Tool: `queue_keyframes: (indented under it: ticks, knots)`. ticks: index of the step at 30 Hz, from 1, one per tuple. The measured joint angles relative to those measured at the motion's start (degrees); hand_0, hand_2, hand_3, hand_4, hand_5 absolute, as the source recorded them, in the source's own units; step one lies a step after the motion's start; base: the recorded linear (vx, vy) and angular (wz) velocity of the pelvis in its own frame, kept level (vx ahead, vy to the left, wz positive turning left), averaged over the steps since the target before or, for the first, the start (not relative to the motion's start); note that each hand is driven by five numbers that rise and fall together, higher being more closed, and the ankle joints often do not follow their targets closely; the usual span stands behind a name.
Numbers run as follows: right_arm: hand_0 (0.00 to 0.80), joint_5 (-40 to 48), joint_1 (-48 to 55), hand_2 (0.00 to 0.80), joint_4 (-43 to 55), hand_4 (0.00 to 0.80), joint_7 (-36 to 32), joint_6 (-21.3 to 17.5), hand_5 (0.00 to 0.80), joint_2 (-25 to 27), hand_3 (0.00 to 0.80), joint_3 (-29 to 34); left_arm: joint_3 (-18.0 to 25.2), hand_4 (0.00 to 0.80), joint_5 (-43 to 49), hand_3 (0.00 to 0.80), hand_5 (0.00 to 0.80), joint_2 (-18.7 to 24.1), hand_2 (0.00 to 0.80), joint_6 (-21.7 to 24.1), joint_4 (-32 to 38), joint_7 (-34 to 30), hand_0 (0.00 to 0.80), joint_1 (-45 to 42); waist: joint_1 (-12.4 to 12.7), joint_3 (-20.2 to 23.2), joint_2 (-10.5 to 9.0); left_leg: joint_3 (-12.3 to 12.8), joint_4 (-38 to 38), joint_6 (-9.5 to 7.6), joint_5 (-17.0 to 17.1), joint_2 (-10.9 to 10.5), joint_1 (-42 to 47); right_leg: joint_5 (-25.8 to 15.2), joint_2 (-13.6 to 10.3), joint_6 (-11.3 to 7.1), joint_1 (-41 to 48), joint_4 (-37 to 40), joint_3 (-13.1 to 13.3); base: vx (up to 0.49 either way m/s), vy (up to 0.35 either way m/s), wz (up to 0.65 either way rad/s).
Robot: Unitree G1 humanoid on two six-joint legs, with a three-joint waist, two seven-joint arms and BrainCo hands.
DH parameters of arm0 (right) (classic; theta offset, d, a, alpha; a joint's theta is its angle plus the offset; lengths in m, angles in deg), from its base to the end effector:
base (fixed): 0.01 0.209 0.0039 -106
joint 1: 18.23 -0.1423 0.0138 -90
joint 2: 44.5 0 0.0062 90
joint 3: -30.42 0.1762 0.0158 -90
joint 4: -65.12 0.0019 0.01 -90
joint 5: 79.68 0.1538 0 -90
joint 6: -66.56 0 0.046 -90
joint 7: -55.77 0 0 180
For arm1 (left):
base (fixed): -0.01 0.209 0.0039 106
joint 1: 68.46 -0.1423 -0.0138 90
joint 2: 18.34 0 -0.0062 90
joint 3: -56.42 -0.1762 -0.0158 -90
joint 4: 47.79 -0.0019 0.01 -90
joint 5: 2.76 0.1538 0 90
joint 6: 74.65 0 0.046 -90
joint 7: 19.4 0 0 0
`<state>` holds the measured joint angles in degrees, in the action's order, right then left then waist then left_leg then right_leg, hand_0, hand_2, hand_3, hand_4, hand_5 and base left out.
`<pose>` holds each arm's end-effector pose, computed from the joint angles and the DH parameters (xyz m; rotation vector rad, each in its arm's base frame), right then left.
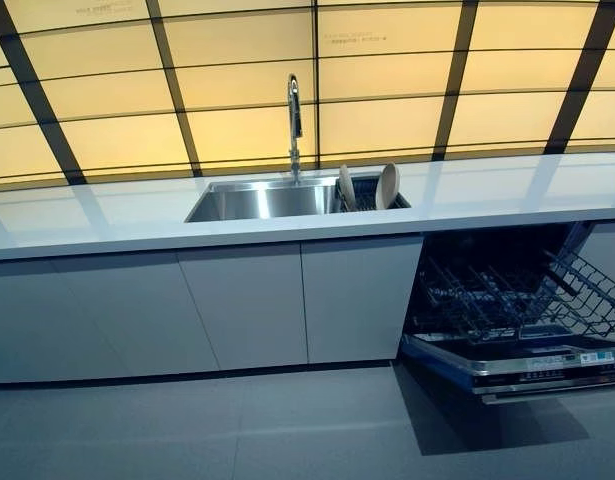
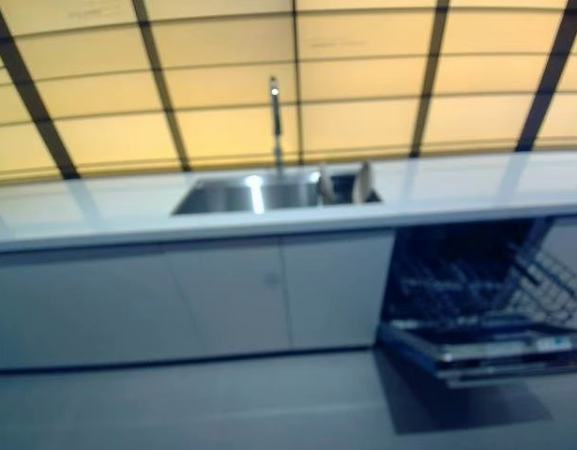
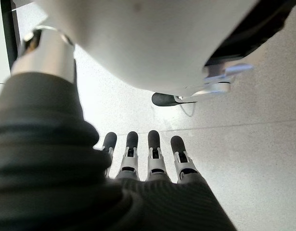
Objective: Take plates into dishwasher
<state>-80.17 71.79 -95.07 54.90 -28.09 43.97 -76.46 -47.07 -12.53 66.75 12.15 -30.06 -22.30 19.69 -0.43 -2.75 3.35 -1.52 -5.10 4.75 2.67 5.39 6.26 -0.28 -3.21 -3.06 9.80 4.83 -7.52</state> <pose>0.0786 -0.2180 -0.1232 -0.3899 1.1696 0.1363 0.0548 0.2050 -0.1316 0.1293 1.3627 -0.0054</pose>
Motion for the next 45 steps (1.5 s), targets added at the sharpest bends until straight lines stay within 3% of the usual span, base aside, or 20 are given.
queue_keyframes:
  ticks: [13,21,25,26,30,33,37,40,41,42,43,44,45]
  knots:
    - [0.0,0.0,-0.1,0.0,0.0,0.0,-0.5,0.0,0.0,0.1,0.0,0.0,0.0,0.0,0.1,0.0,0.0,0.0,0.0,0.0,0.0,0.0,0.0,0.0,0.0,-0.6,0.02,0.0,0.0,0.15,-0.1,-0.2,-0.1,0.2,0.0,-0.31,0.0,0.0,-0.1,0.007,-0.001,0.0]
    - [0.0,0.3,-0.9,0.0,1.0,0.0,-7.9,-1.3,0.0,0.8,0.0,-2.0,0.1,0.0,0.1,0.0,0.0,0.2,0.0,0.0,0.3,0.0,0.0,0.2,0.1,-1.1,-0.75,-0.3,0.0,0.46,0.1,-0.4,-0.1,0.2,0.1,-0.15,0.2,0.0,-0.5,0.015,-0.02,0.01]
    - [0.0,1.6,-1.0,0.0,14.9,0.0,-16.7,-2.4,0.0,4.4,0.0,-4.7,0.1,0.0,0.6,0.0,0.0,1.0,0.0,-0.4,1.9,-0.4,0.0,-0.1,0.2,-1.7,-1.36,-0.5,0.2,0.85,0.4,-0.2,-0.1,0.2,0.2,-0.13,0.3,0.1,-0.8,-0.006,-0.075,0.04]
    - [0.0,2.1,-1.0,0.0,23.0,0.0,-19.7,-2.0,0.0,6.9,0.0,-5.6,0.1,0.0,1.1,0.0,0.0,1.5,0.0,-0.6,3.3,-0.6,0.0,-0.7,0.3,-1.9,-1.6,-0.6,0.1,0.93,0.5,-0.2,-0.3,0.2,0.2,-0.18,0.1,0.1,-0.9,0.032,-0.067,0.05]
    - [0.0,9.8,-2.7,0.0,52.4,0.0,-28.4,2.2,0.0,17.3,0.0,-4.1,0.2,0.0,1.9,0.0,0.0,3.5,0.0,-1.3,7.7,-0.9,0.0,-3.3,-0.1,-2.1,-2.27,-0.8,0.2,0.92,0.7,-0.2,-0.4,0.2,0.2,-0.16,0.1,0.2,-1.0,-0.016,-0.069,0.03]
    - [0.0,14.9,-6.2,0.0,65.1,0.0,-32.6,4.4,0.0,20.7,0.0,0.4,1.3,0.0,2.2,0.0,0.0,4.3,0.0,-1.6,7.7,-0.9,0.0,-3.6,-0.1,-2.1,-2.56,-0.8,0.2,0.89,0.8,-0.4,-0.1,0.1,0.1,-0.15,0.1,0.0,-1.0,0.007,-0.057,0.01]
    - [0.0,20.9,-12.8,0.0,70.0,0.0,-36.4,8.1,0.0,22.4,0.0,4.0,1.5,0.0,2.3,0.0,0.0,5.3,0.0,-3.5,7.7,-0.3,0.0,-3.3,-0.2,-2.2,-2.78,-0.7,0.3,0.88,0.8,-0.3,0.0,0.3,0.3,-0.36,0.2,-0.1,-0.6,0.058,-0.091,-0.02]
    - [0.0,25.6,-21.1,0.0,69.9,0.0,-38.0,11.7,0.0,25.3,0.0,4.9,5.4,0.0,2.4,0.0,0.0,6.0,0.0,-5.7,7.3,0.3,0.0,-2.9,-0.1,-3.1,-3.31,-1.1,3.9,1.68,0.3,-0.1,-1.9,1.0,0.9,0.57,-0.5,-0.7,1.4,0.066,-0.119,0.09]
    - [0.0,27.5,-24.3,0.0,69.7,0.0,-37.9,12.5,0.0,26.7,0.0,5.0,6.5,0.0,2.9,0.0,0.0,7.7,0.0,-6.2,6.8,0.3,0.0,-1.5,0.4,-4.4,-4.85,-1.6,9.1,1.84,0.2,-1.0,-4.4,1.5,0.5,1.34,-0.7,-1.5,2.5,0.125,-0.035,0.05]
    - [0.0,28.9,-26.8,0.0,68.8,0.0,-38.2,12.8,0.0,27.3,0.0,5.4,8.5,0.0,4.2,0.0,0.0,9.3,0.0,-6.2,6.0,-0.2,0.0,0.0,1.7,-6.3,-6.53,-2.0,20.0,3.34,0.1,-1.8,-9.5,2.9,-0.2,2.36,-2.5,-5.2,3.9,0.197,0.014,-0.06]
    - [0.0,29.0,-27.8,0.0,68.6,0.0,-38.2,13.0,0.0,27.1,0.0,5.5,8.7,0.0,4.7,0.0,0.0,10.4,0.0,-6.3,6.2,-0.5,0.0,0.8,2.9,-7.4,-7.36,-2.1,24.7,4.26,1.4,-2.5,-12.3,3.1,-0.7,2.59,-2.5,-5.8,4.2,0.241,0.079,-0.16]
    - [0.0,29.2,-28.4,0.0,68.6,0.0,-38.3,13.0,0.0,27.1,0.0,5.4,8.7,0.0,4.7,0.0,0.0,11.0,0.0,-6.4,6.1,-0.6,0.0,0.6,3.8,-7.7,-7.77,-2.6,27.1,4.0,1.6,-3.2,-14.3,3.1,-1.1,2.86,-2.1,-5.8,4.4,0.366,0.117,-0.06]
    - [0.0,29.2,-29.6,0.0,68.4,0.0,-38.1,12.7,0.0,27.2,0.0,5.0,8.4,0.0,4.7,0.0,0.0,11.2,0.0,-6.4,6.0,-1.0,0.0,-0.1,4.7,-8.1,-7.0,-3.4,24.1,4.24,0.1,-4.0,-15.6,3.3,-0.8,3.14,-2.4,-6.0,4.7,0.404,0.116,-0.04]
